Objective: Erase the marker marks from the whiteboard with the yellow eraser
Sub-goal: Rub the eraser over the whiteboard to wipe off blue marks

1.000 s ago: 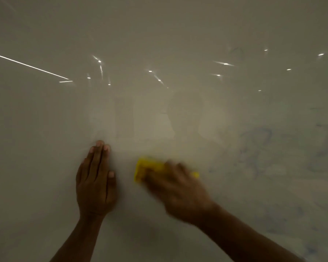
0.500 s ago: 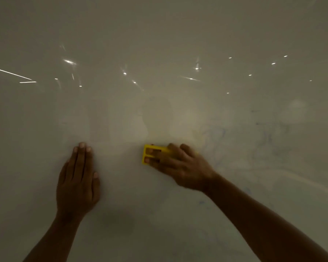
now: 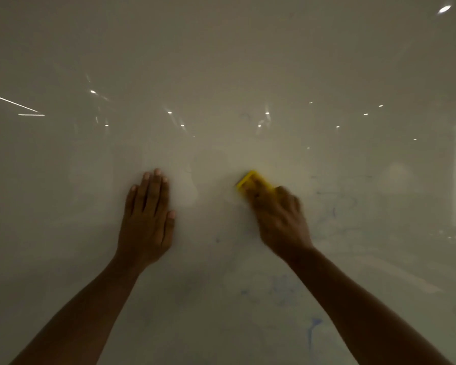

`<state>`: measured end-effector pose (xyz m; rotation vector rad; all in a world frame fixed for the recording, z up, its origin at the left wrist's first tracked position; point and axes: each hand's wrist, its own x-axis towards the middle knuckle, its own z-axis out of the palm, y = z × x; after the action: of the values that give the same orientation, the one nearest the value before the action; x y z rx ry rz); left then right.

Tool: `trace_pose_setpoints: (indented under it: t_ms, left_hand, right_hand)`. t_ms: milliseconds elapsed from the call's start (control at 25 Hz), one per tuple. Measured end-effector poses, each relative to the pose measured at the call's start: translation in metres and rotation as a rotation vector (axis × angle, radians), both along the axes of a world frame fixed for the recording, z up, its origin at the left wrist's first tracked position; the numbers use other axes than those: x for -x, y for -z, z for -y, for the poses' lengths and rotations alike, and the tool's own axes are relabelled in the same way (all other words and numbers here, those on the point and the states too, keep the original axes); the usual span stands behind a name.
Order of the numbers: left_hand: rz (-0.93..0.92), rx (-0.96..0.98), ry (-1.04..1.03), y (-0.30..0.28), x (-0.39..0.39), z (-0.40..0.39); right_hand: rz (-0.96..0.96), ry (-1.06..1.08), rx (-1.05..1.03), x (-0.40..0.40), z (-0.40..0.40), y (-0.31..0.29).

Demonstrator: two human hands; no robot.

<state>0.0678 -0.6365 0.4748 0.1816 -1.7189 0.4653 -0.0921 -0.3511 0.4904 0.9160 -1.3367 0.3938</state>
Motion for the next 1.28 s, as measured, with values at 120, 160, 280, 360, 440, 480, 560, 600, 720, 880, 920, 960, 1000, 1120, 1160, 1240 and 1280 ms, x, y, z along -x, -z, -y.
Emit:
trace_pose_setpoints:
  t_ms: [120,160,280,360,440,480,560,600,720,880,920,960,1000,1120,1160,1240,1280]
  left_hand:
    - [0.028,0.091,0.02,-0.028,0.028,-0.035]
    - [0.025,0.088,0.03,-0.033,0.037,-0.045]
    - [-0.009,0.088,0.049,-0.043,0.059,-0.067]
    - [0.01,0.139,0.073,-0.055,0.067,-0.077]
    - [0.036,0.213,0.083,-0.065,0.073,-0.082]
    - [0.041,0.241,0.087,-0.069,0.076,-0.082]
    - [0.022,0.261,0.107,-0.072,0.081,-0.081]
    - [0.012,0.262,0.111,-0.071,0.081,-0.081]
    - [-0.005,0.248,0.103,-0.067,0.078,-0.084]
    - [-0.061,0.203,0.136,-0.058,0.077,-0.09]
    - [-0.07,0.193,0.133,-0.057,0.077,-0.09]
    - [-0.073,0.187,0.13,-0.056,0.078,-0.09]
    - [-0.075,0.183,0.13,-0.054,0.078,-0.091]
    - [-0.065,0.185,0.153,-0.053,0.077,-0.088]
    - [-0.065,0.186,0.163,-0.053,0.078,-0.087]
    - [-0.059,0.185,0.183,-0.053,0.079,-0.084]
    - [-0.052,0.184,0.193,-0.053,0.079,-0.083]
  right_hand:
    - [-0.302,0.102,-0.368,0.016,-0.032,-0.014]
    - [-0.195,0.106,-0.226,0.026,-0.048,-0.021]
    - [0.2,0.096,0.222,0.035,-0.07,-0.005]
    - [0.01,0.183,-0.104,0.04,-0.079,0.021]
    - [-0.093,0.258,-0.25,0.052,-0.115,0.017]
    - [-0.006,0.26,-0.122,0.059,-0.131,0.008]
    - [0.255,0.218,0.274,0.067,-0.145,-0.002]
    - [0.295,0.197,0.343,0.065,-0.138,0.001]
    - [0.012,0.206,-0.117,0.048,-0.108,0.019]
    - [-0.036,0.365,-0.072,0.056,-0.148,-0.008]
    - [0.099,0.354,0.102,0.06,-0.158,-0.019]
    - [0.192,0.348,0.221,0.062,-0.163,-0.026]
    - [0.225,0.347,0.277,0.063,-0.161,-0.025]
    - [0.162,0.235,0.217,0.061,-0.131,0.012]
    - [0.142,0.201,0.167,0.061,-0.123,0.028]
    - [0.1,0.162,0.032,0.068,-0.129,0.053]
    - [0.051,0.158,-0.024,0.077,-0.141,0.058]
